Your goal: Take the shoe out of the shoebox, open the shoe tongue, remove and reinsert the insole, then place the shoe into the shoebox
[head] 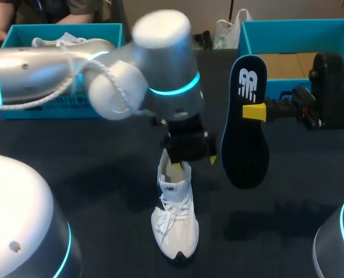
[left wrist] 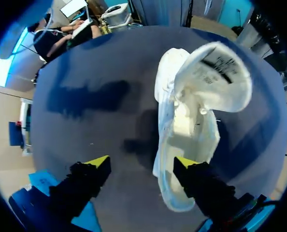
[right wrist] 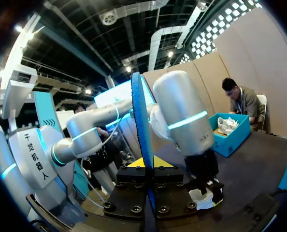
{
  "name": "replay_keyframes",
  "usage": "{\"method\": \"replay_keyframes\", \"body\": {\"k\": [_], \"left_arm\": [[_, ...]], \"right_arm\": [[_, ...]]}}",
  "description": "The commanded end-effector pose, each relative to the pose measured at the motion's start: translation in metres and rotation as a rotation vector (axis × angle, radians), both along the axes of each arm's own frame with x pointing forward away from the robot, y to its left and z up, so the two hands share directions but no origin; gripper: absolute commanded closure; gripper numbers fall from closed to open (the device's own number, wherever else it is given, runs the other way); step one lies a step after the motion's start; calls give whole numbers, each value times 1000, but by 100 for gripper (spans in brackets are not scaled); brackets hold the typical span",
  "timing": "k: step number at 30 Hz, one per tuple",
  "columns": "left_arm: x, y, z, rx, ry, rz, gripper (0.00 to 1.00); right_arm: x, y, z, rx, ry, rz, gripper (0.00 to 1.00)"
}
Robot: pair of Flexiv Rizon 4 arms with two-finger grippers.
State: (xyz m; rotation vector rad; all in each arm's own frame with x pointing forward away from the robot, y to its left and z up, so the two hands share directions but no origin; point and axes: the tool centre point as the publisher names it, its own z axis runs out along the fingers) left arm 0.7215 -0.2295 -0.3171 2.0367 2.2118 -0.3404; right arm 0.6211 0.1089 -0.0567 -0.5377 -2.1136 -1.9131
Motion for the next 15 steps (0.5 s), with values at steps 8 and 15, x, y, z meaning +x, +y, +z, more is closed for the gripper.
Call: {"method": "replay_keyframes", "body": {"k": [8, 15], "left_arm": [[2, 51, 72, -335, -33, 8, 0], [3, 53, 73, -383, -68, 4, 0]], "right_arm": [[-1, 1, 0, -2, 1, -2, 100], [-1, 1, 0, -2, 1, -2, 100]]}}
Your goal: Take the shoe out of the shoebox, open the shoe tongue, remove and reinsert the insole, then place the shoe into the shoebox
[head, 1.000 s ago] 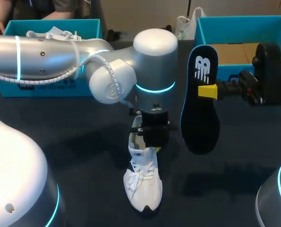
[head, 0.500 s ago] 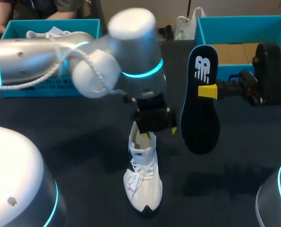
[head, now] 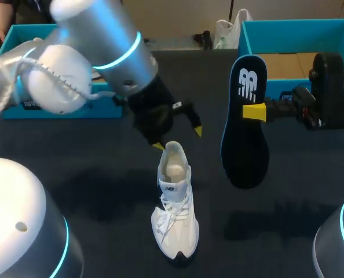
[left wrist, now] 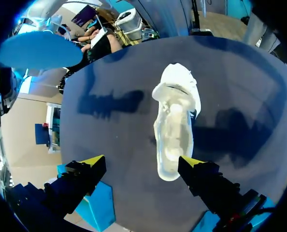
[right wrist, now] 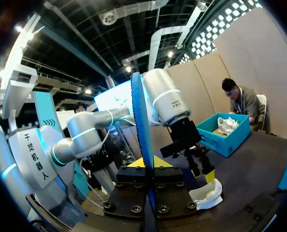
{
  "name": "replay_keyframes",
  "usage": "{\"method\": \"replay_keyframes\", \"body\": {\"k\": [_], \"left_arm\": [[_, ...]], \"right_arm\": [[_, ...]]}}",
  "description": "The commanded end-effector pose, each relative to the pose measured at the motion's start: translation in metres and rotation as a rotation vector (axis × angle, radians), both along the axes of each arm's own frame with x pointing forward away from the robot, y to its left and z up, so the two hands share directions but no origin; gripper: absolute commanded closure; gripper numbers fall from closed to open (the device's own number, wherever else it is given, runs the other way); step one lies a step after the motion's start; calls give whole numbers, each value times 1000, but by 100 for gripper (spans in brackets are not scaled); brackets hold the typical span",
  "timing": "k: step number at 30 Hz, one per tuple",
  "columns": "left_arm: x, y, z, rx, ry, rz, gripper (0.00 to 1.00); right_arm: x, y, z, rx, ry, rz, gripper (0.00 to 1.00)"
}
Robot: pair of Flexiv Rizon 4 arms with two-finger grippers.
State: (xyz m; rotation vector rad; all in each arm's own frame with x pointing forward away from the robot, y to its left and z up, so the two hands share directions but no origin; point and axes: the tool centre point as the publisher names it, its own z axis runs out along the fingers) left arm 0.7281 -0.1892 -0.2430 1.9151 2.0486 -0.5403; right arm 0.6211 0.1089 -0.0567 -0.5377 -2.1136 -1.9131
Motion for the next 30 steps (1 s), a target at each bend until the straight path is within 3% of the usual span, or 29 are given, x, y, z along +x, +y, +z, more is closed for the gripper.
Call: {"method": "replay_keyframes", "body": {"k": [1, 12, 17, 26, 30], "left_arm": [[-3, 14, 1, -190, -87, 10, 0], [6, 23, 41, -543, -205, -9, 0], [15, 27, 65, -752, -244, -155, 0], [15, 27, 65, -752, -244, -155, 0], [17, 24, 68, -899, -261, -114, 0]], "right_arm": [[-1, 1, 0, -2, 1, -2, 100], [-1, 1, 0, -2, 1, -2, 100], [-1, 1, 0, -2, 1, -2, 100], [-1, 1, 0, -2, 1, -2, 100], [-1, 1, 0, -2, 1, -2, 100]]}}
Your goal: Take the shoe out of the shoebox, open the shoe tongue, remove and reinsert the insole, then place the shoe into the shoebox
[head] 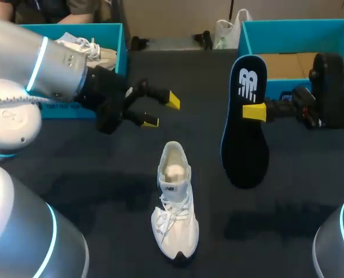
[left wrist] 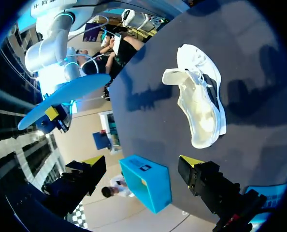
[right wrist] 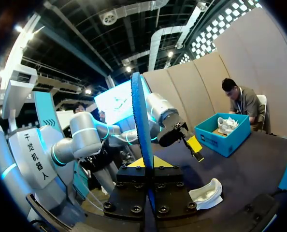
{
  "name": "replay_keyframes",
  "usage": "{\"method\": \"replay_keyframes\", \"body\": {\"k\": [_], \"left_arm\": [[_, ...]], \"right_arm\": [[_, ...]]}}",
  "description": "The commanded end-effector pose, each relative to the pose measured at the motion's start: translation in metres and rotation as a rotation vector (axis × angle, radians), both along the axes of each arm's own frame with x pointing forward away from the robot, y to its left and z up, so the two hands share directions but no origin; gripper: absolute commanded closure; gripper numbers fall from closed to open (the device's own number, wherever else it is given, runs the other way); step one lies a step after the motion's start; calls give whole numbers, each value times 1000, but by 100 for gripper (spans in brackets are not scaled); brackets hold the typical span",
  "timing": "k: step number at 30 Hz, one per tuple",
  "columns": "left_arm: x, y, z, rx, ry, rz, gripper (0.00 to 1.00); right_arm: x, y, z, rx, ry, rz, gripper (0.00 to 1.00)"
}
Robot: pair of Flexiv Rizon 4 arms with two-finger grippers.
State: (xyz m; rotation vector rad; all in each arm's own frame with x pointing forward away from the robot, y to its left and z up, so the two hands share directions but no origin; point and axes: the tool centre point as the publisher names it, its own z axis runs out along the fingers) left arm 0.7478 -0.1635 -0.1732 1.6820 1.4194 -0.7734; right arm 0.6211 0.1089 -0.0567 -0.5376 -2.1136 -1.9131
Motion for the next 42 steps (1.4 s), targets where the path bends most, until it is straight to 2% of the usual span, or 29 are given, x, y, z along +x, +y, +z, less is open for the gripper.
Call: {"method": "replay_keyframes", "body": {"k": [1, 5, 10, 14, 24, 26, 41, 42], "left_arm": [[0, -4, 5, -360, 12, 11, 0], [-2, -10, 21, -443, 1, 29, 0], [-4, -17, 38, -478, -28, 47, 0], [-4, -18, 44, -483, -46, 57, 0], [7, -14, 52, -500, -24, 86, 0], [10, -15, 53, -484, -7, 80, 0], [10, -15, 53, -484, -7, 80, 0], [10, -15, 53, -484, -7, 80, 0]], "right_arm": [[-1, 1, 0, -2, 1, -2, 100], [-1, 1, 0, -2, 1, -2, 100], [-1, 1, 0, -2, 1, -2, 100], [23, -4, -6, -27, 82, 28, 100], [102, -21, -19, -3, 190, 80, 100], [119, -24, -24, 7, 238, 90, 100], [119, -24, -24, 7, 238, 90, 100], [127, -21, -27, 8, 277, 97, 100]]}}
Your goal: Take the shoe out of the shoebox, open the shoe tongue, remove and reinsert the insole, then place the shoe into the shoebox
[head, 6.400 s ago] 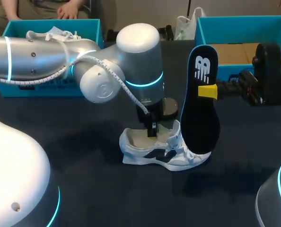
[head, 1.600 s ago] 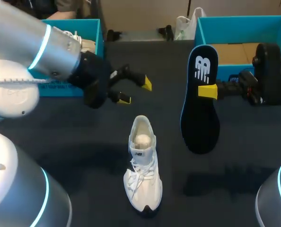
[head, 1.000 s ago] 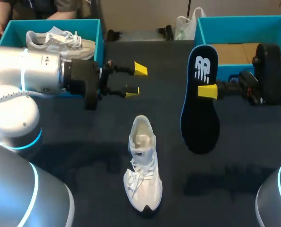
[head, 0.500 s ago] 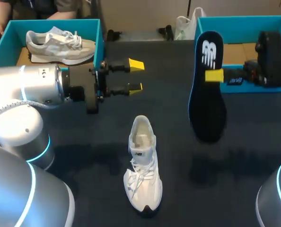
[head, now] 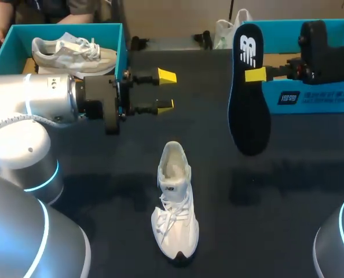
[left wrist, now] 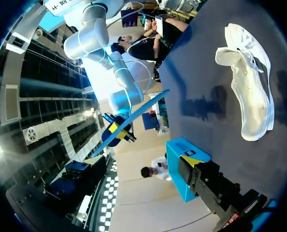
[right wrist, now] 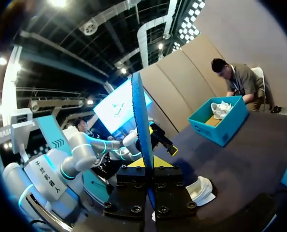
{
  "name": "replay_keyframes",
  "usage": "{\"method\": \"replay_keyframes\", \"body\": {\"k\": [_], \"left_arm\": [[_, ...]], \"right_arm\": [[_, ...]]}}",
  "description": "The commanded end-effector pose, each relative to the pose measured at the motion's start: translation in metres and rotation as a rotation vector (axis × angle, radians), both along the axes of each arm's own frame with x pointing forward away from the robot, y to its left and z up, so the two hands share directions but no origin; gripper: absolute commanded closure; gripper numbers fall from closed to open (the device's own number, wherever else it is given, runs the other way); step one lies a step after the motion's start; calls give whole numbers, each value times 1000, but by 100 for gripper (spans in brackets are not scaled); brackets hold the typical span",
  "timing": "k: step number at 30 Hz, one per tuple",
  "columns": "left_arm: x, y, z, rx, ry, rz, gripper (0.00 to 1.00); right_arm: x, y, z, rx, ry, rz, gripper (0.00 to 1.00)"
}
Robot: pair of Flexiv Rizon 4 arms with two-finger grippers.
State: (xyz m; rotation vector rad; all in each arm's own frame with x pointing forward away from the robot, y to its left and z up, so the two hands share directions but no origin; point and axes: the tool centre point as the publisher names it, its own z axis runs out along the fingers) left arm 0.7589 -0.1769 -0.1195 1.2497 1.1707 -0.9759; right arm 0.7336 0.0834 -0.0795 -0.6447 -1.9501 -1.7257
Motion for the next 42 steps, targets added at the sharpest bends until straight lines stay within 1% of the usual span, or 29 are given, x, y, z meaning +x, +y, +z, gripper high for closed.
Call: {"method": "replay_keyframes", "body": {"k": [1, 3, 6, 8, 9, 22, 23, 25, 28, 30, 32, 33, 34, 42], "left_arm": [[-1, -1, -1, -2, -2, 3, 0], [-1, -1, -1, -2, -2, 3, 0], [-1, -1, -1, -2, -2, 3, 0], [-1, -1, -1, -2, -2, 3, 0], [-1, -1, -1, -2, -2, 3, 0], [-1, -1, -1, -2, -2, 3, 0], [-1, -1, -1, -2, -2, 3, 0], [-1, -1, -1, -2, -2, 3, 0], [-1, -1, -1, -2, -2, 3, 0], [-1, -1, -1, -2, -2, 3, 0], [-1, -1, -1, -2, -2, 3, 0], [-1, -1, -1, -2, -2, 3, 0], [-1, -1, -1, -2, -2, 3, 0], [-1, -1, -1, -2, -2, 3, 0]], "right_arm": [[22, 7, -5, -3, 76, 24, 100], [38, 10, -6, -9, 119, 19, 100], [57, 19, -5, -26, 204, 25, 100], [68, 24, -10, -50, 296, 13, 100], [73, 25, -12, -73, 309, -5, 100], [73, 25, -12, -73, 309, -5, 100], [75, 29, -15, -92, 364, -14, 100], [78, 38, -21, -83, 461, -32, 100], [81, 43, -28, -63, 529, -81, 100], [83, 46, -33, -72, 597, -127, 100], [86, 48, -37, -68, 653, -205, 100], [87, 49, -39, -111, 679, -203, 100], [88, 51, -40, -136, 671, -212, 100], [88, 51, -40, -136, 671, -212, 100]]}}
